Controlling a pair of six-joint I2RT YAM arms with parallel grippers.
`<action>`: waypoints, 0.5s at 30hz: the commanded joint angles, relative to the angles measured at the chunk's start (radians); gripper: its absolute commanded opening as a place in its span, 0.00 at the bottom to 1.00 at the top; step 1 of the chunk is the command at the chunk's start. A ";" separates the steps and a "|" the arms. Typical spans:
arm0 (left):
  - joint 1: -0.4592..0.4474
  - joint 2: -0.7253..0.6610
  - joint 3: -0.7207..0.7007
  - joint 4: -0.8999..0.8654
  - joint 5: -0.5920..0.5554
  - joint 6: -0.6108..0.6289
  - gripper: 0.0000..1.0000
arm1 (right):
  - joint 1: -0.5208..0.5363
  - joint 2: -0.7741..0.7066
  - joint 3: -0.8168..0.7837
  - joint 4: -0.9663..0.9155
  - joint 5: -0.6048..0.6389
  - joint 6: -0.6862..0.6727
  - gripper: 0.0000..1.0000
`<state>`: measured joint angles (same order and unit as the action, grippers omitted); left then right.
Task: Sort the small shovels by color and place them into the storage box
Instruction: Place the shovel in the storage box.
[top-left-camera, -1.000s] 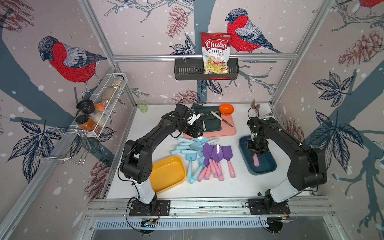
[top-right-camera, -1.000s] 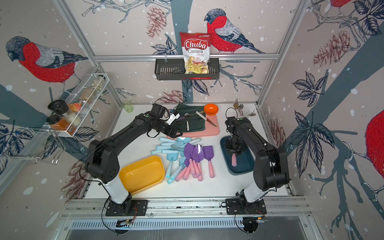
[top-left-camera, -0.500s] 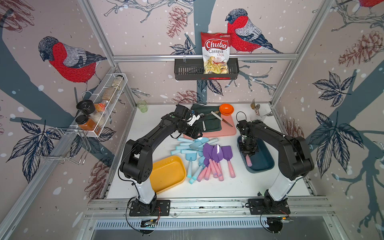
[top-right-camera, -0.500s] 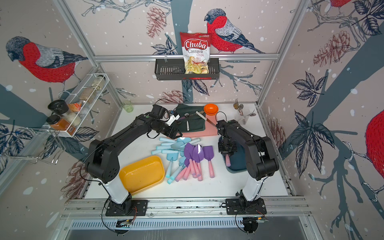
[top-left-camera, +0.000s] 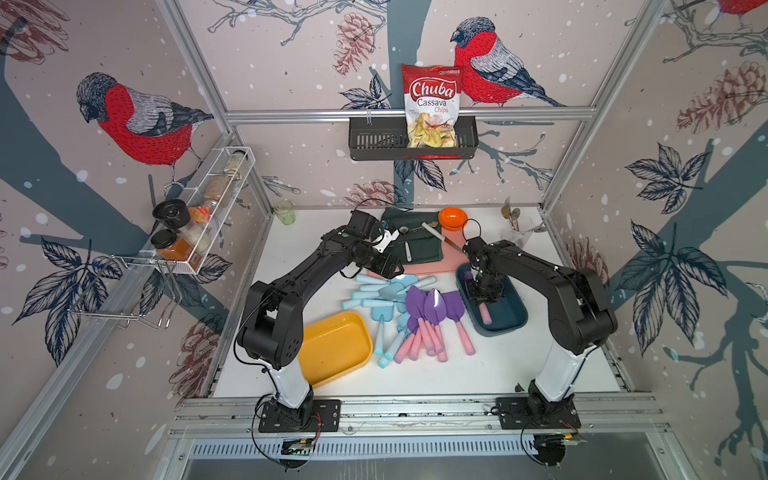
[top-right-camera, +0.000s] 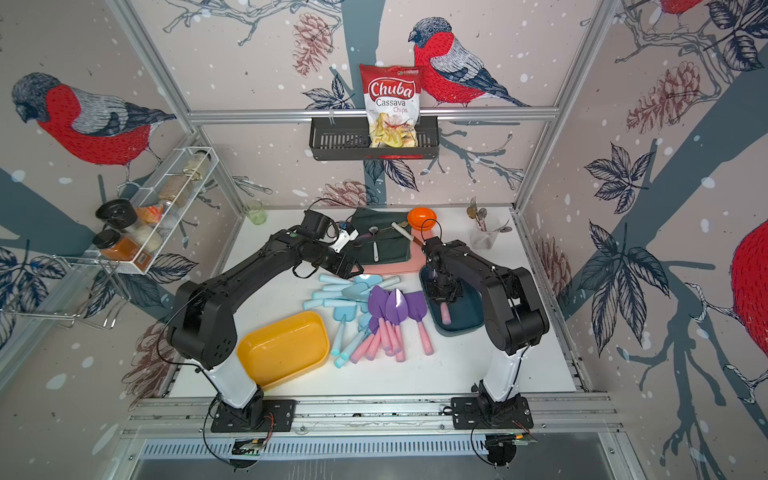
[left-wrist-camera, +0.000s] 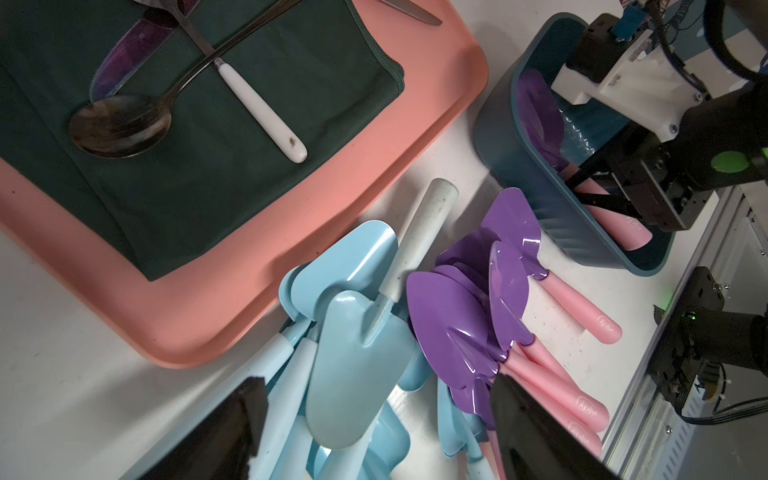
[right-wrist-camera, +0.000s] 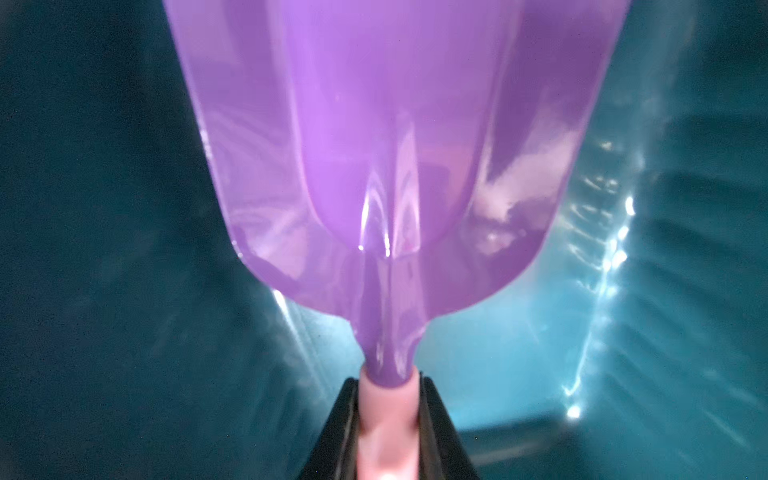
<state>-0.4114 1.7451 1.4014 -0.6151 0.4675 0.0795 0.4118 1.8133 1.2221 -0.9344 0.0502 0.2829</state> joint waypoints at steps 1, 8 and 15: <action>0.003 -0.004 -0.001 0.021 -0.002 0.011 0.88 | 0.002 -0.018 -0.026 0.041 -0.033 -0.032 0.07; 0.003 -0.003 -0.004 0.023 0.000 0.009 0.88 | 0.005 -0.048 -0.053 0.053 -0.075 -0.045 0.27; 0.003 -0.003 -0.003 0.022 0.008 0.008 0.88 | 0.001 -0.067 -0.080 0.062 -0.074 -0.056 0.40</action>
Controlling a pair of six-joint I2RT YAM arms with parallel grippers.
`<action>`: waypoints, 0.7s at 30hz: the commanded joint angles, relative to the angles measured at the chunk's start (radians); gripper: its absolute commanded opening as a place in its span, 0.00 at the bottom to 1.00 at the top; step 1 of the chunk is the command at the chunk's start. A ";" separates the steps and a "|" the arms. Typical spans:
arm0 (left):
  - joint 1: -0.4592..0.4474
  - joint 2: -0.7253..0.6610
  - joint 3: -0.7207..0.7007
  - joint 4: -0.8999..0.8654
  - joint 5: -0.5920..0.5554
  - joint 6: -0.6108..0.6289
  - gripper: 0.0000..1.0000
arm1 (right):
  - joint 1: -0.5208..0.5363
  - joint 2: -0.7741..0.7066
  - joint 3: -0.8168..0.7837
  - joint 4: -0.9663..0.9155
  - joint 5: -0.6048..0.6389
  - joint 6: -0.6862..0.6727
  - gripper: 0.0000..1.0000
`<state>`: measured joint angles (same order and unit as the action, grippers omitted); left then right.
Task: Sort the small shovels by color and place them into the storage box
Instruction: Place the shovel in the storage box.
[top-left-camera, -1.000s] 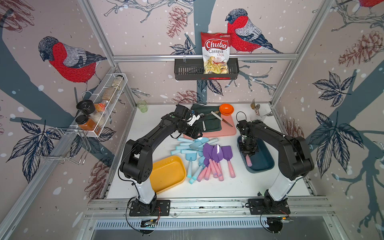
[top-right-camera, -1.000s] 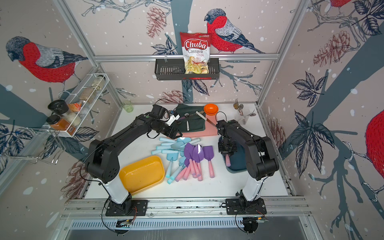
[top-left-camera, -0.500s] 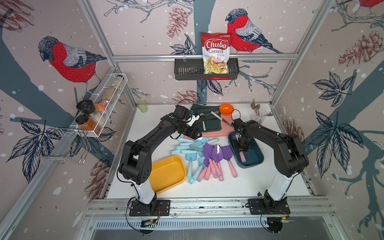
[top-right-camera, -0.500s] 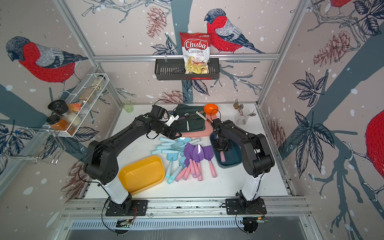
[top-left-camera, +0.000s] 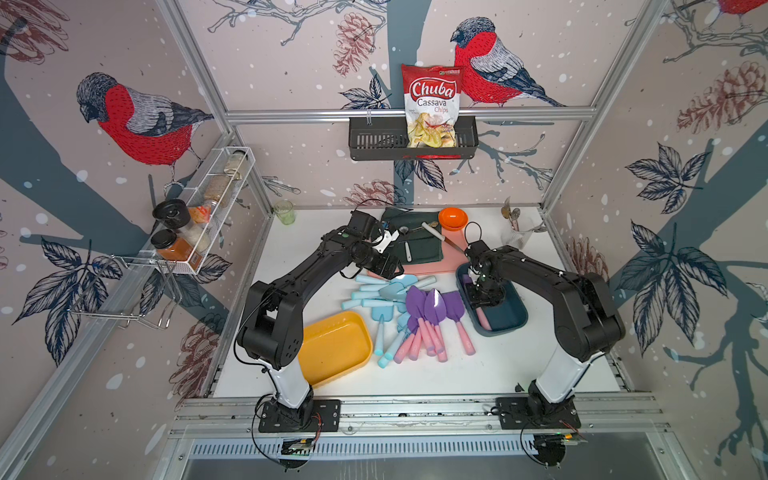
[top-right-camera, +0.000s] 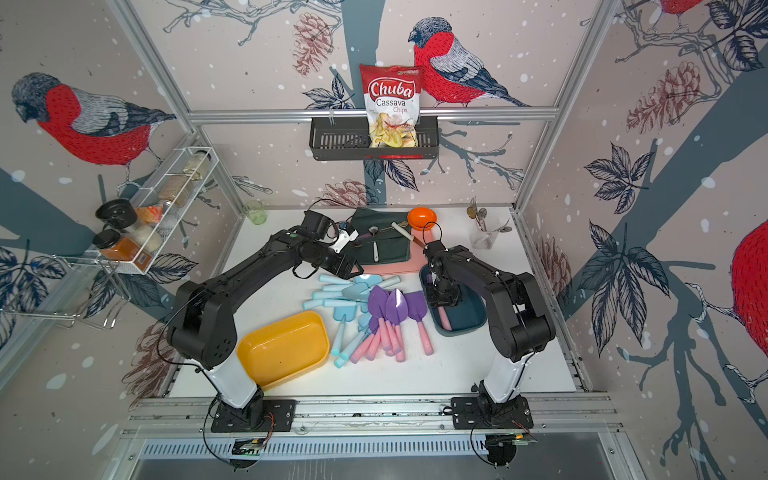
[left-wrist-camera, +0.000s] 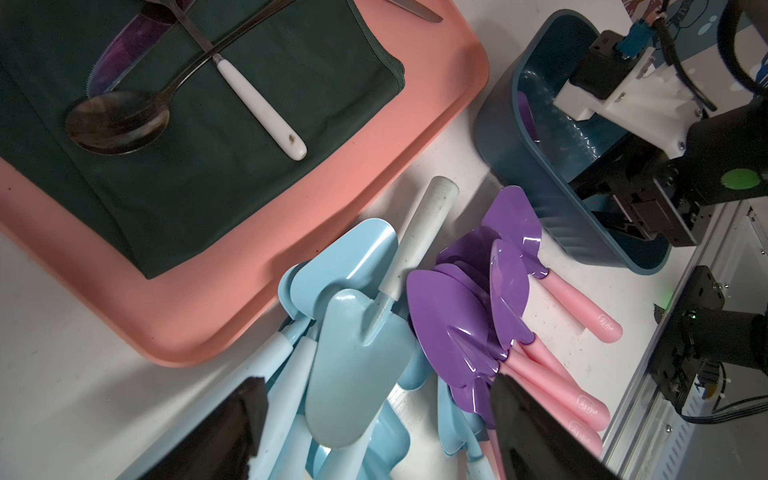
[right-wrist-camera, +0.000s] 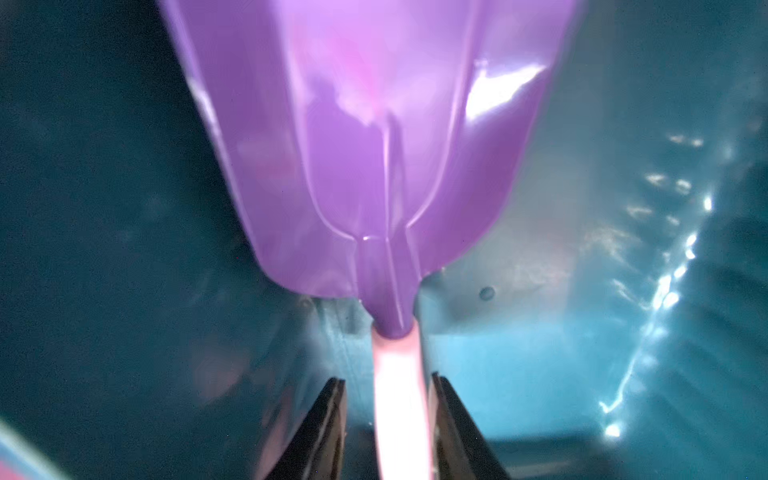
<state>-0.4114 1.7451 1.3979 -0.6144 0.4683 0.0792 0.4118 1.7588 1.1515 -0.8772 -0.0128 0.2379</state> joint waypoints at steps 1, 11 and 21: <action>0.003 -0.004 0.000 0.021 0.005 0.008 0.88 | 0.001 -0.019 -0.015 0.008 -0.008 -0.012 0.40; 0.003 -0.017 -0.013 0.025 -0.011 0.011 0.88 | 0.001 -0.142 0.104 -0.008 0.048 0.069 0.54; 0.011 -0.036 -0.050 0.045 -0.040 0.005 0.90 | 0.071 -0.206 -0.017 0.210 -0.015 0.185 0.61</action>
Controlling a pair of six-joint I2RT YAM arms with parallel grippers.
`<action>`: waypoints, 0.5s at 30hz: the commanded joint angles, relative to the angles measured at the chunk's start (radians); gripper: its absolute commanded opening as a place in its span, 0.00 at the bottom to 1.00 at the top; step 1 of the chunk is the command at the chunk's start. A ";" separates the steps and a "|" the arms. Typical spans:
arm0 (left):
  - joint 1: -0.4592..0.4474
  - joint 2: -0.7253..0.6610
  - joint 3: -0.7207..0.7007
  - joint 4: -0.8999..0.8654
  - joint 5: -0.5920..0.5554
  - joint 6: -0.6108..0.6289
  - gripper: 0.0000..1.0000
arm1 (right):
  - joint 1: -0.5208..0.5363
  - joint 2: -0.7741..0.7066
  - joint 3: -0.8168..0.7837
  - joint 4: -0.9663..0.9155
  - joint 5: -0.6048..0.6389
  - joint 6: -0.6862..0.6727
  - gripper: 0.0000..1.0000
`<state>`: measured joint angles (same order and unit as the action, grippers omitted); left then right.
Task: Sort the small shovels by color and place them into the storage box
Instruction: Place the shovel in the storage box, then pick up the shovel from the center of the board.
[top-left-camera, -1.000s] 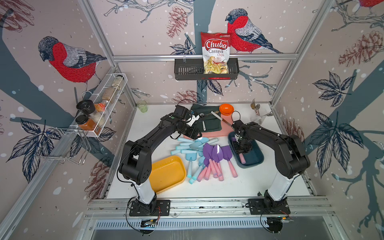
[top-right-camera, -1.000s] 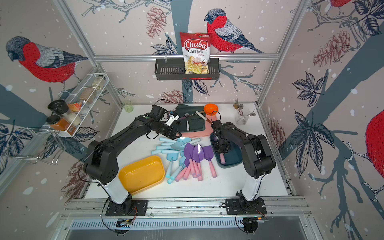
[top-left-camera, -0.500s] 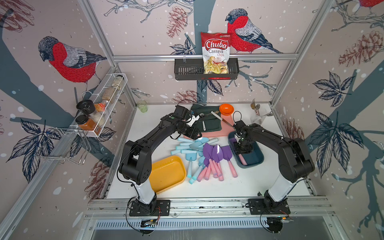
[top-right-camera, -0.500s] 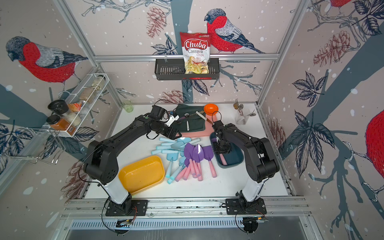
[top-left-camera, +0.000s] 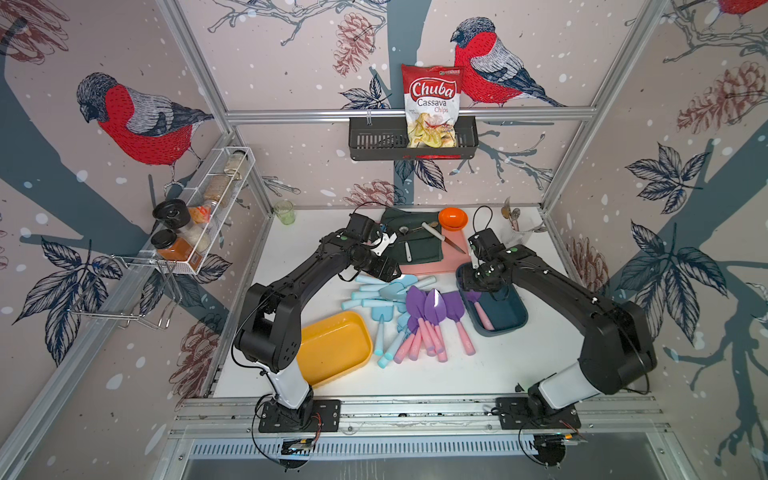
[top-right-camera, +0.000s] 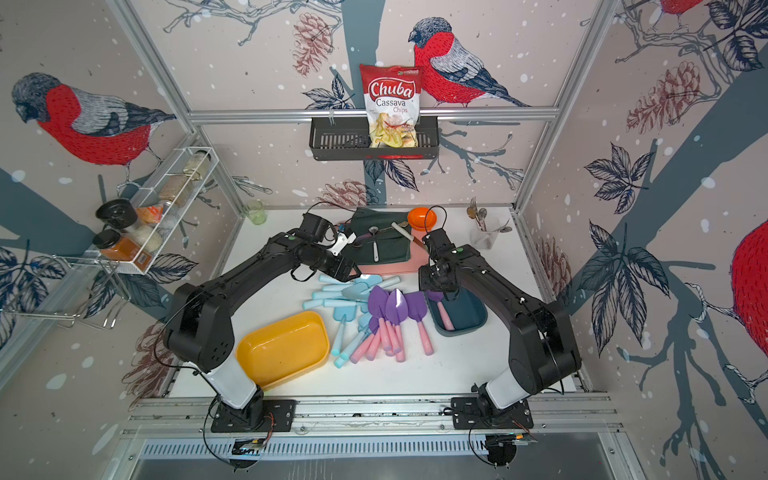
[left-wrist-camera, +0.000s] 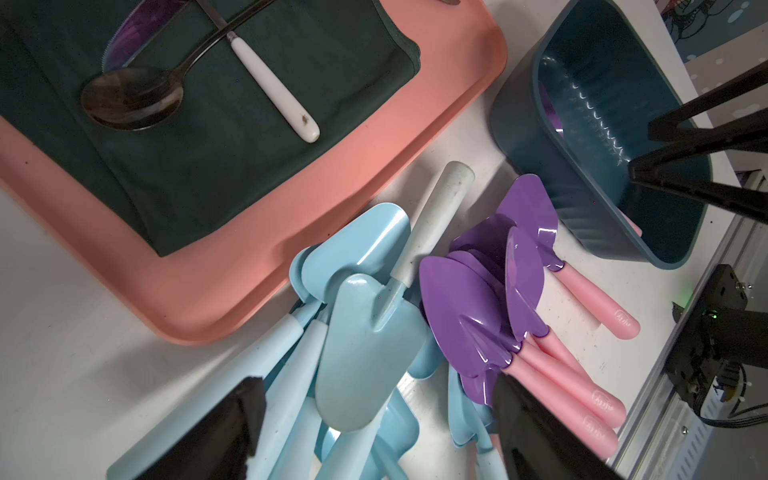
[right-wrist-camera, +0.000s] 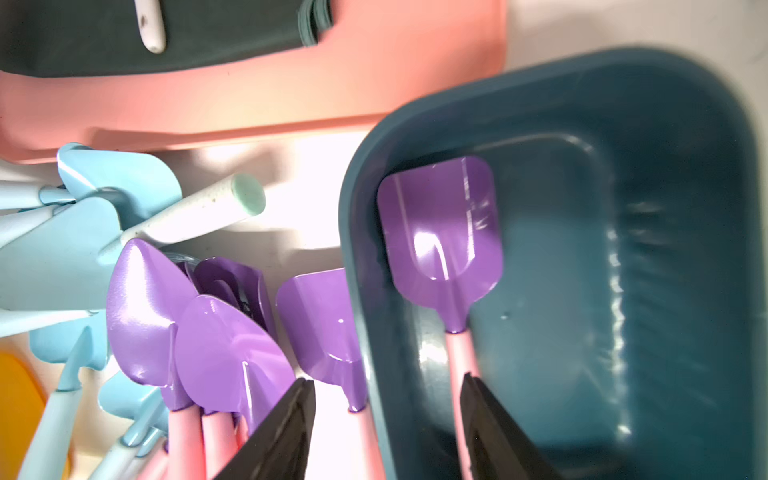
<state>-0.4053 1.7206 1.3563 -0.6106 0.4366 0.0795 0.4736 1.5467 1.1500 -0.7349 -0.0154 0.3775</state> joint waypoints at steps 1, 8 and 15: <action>0.006 -0.013 -0.011 0.044 -0.009 0.003 0.90 | 0.012 0.015 -0.024 0.075 -0.014 0.048 0.60; 0.009 -0.018 -0.020 0.048 -0.012 0.001 0.90 | 0.006 0.044 -0.068 0.108 0.046 0.070 0.56; 0.011 -0.032 -0.033 0.058 -0.015 -0.004 0.90 | -0.037 0.018 -0.102 0.100 0.112 0.104 0.51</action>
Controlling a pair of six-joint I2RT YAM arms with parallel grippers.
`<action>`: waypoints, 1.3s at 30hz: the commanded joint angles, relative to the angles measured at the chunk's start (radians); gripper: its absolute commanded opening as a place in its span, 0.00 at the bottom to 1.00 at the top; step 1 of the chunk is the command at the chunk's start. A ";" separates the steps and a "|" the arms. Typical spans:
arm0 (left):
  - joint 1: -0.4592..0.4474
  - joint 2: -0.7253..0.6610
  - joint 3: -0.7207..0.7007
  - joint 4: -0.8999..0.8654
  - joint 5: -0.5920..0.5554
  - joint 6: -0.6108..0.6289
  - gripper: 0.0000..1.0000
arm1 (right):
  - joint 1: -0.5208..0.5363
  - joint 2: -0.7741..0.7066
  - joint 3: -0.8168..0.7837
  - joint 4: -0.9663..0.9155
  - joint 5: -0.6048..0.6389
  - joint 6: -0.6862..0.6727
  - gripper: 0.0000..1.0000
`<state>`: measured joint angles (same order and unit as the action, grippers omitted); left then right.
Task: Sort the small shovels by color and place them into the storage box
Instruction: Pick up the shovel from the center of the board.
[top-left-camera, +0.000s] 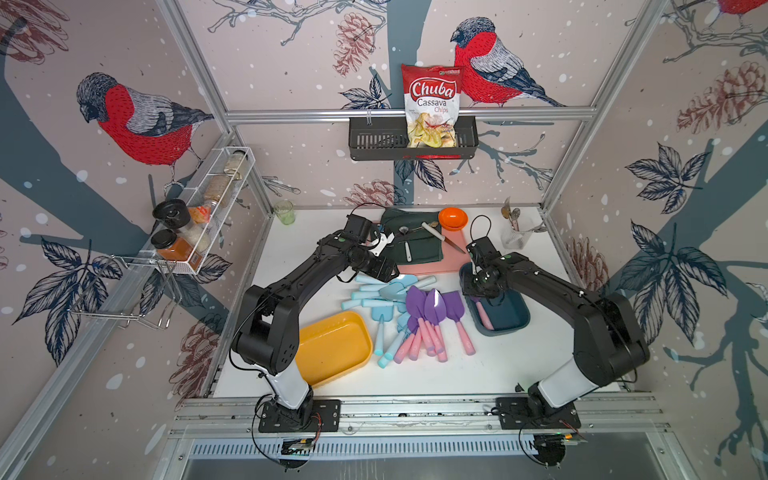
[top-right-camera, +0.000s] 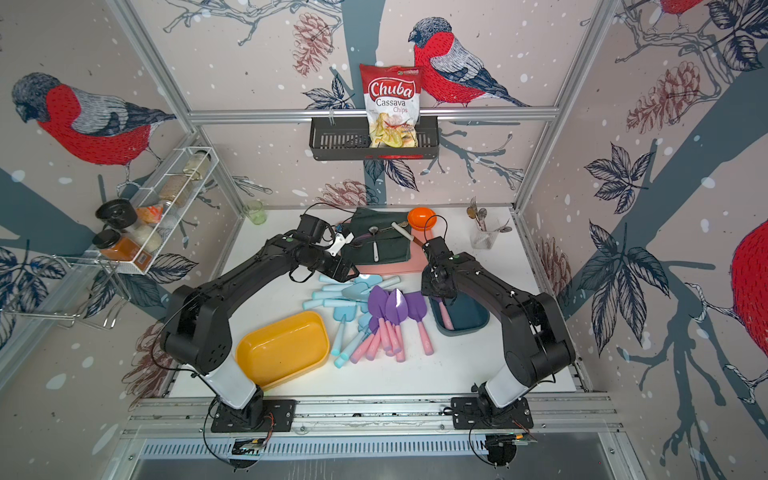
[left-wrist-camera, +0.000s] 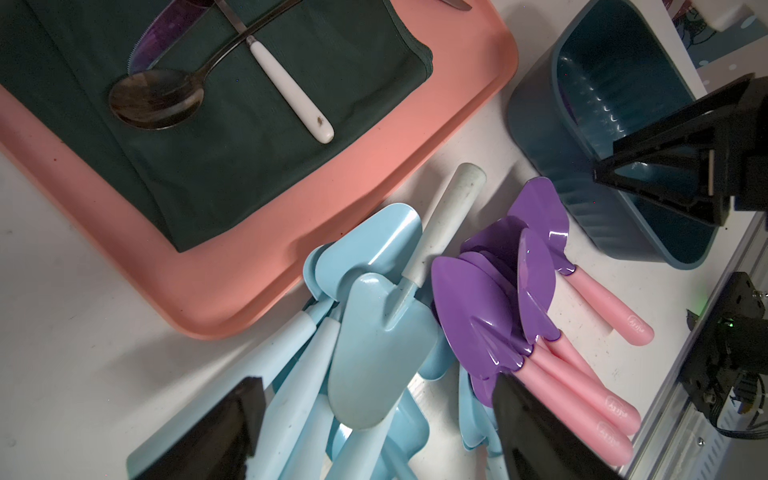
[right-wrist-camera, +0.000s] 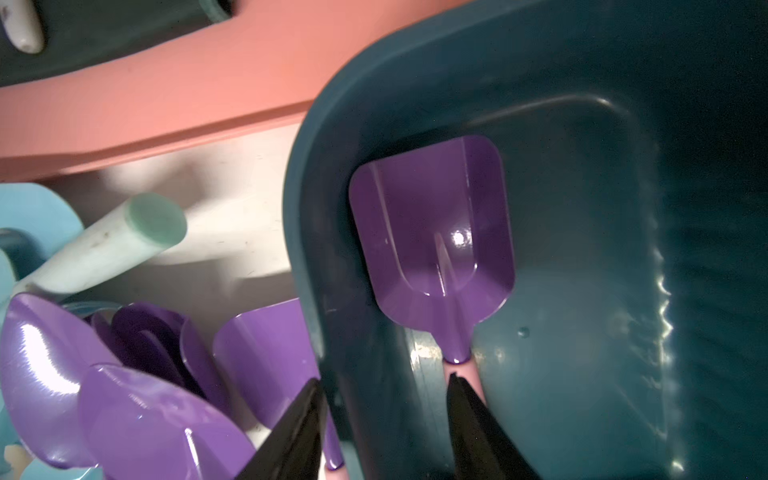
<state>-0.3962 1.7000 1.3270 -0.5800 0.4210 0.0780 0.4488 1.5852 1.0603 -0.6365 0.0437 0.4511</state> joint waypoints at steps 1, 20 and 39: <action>0.002 -0.014 -0.006 0.028 -0.001 -0.003 0.90 | -0.021 -0.032 -0.023 0.011 0.048 0.031 0.51; 0.011 -0.101 -0.101 0.007 0.077 0.152 0.91 | 0.313 -0.189 0.037 -0.200 0.130 0.181 0.57; 0.087 -0.241 -0.272 0.067 0.096 0.136 0.92 | 0.339 -0.229 -0.305 0.024 0.036 0.268 0.44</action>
<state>-0.3141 1.4609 1.0527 -0.5449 0.4976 0.2131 0.7998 1.3502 0.7639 -0.6540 0.0765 0.7322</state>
